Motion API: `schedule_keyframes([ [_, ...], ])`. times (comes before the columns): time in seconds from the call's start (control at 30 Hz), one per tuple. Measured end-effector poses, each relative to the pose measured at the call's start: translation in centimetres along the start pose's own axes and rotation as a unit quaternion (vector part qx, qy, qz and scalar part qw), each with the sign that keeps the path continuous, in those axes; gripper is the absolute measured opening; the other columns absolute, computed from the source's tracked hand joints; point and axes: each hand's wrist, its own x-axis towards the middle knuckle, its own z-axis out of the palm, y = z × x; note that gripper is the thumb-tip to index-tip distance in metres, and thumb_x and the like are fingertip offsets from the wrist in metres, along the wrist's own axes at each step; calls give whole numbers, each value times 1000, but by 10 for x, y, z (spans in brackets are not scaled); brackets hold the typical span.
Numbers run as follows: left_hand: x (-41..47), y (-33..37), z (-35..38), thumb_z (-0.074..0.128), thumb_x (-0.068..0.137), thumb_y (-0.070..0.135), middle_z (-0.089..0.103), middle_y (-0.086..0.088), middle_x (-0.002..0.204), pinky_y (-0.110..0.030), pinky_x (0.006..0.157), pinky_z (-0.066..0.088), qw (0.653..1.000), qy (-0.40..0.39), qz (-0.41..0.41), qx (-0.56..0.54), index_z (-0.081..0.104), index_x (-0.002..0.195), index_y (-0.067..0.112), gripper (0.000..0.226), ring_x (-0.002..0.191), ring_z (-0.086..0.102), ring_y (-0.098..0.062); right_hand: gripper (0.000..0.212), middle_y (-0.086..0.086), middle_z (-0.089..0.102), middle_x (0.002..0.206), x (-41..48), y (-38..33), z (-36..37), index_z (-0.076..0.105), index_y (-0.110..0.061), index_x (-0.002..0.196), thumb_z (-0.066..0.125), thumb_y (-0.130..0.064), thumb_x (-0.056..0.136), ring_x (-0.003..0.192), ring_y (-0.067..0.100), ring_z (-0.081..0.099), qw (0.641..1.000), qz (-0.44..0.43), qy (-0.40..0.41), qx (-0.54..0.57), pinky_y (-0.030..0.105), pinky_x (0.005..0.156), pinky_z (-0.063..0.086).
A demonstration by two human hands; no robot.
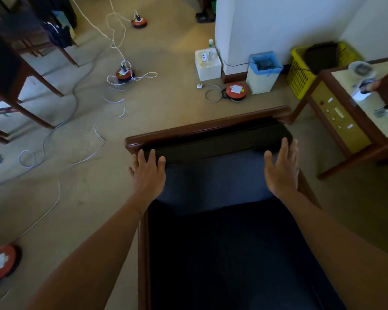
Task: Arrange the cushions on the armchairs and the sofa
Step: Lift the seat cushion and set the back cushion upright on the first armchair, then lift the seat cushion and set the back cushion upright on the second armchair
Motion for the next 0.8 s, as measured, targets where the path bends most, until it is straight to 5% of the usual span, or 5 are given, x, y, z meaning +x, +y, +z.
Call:
schedule_keyframes([
  [0.27, -120, 76, -19, 26, 114, 51, 2, -11, 181, -58, 133, 2, 950, -86, 278, 110, 23, 171, 25, 62, 166, -4, -34, 67, 4, -7, 171, -145, 29, -100, 8, -26, 162, 28, -54, 104, 157, 25, -10, 987, -18, -23, -160, 49, 127, 2],
  [0.6, -335, 210, 20, 8, 106, 59, 4, -10, 181, -57, 133, 4, 792, -159, 570, 150, 23, 170, 26, 74, 166, -1, -35, 63, 3, -5, 171, -361, 144, -240, 13, -29, 161, 31, -51, 104, 157, 22, -12, 973, 163, 52, -153, 48, 127, -4],
  [0.8, -489, 293, 69, 27, 112, 52, 11, -11, 180, -59, 133, 5, 693, -191, 684, 127, 29, 168, 25, 62, 166, 3, -35, 66, 2, -4, 172, -471, 244, -312, 15, -31, 161, 36, -55, 102, 157, 22, -11, 945, 282, 114, -125, 49, 127, -2],
])
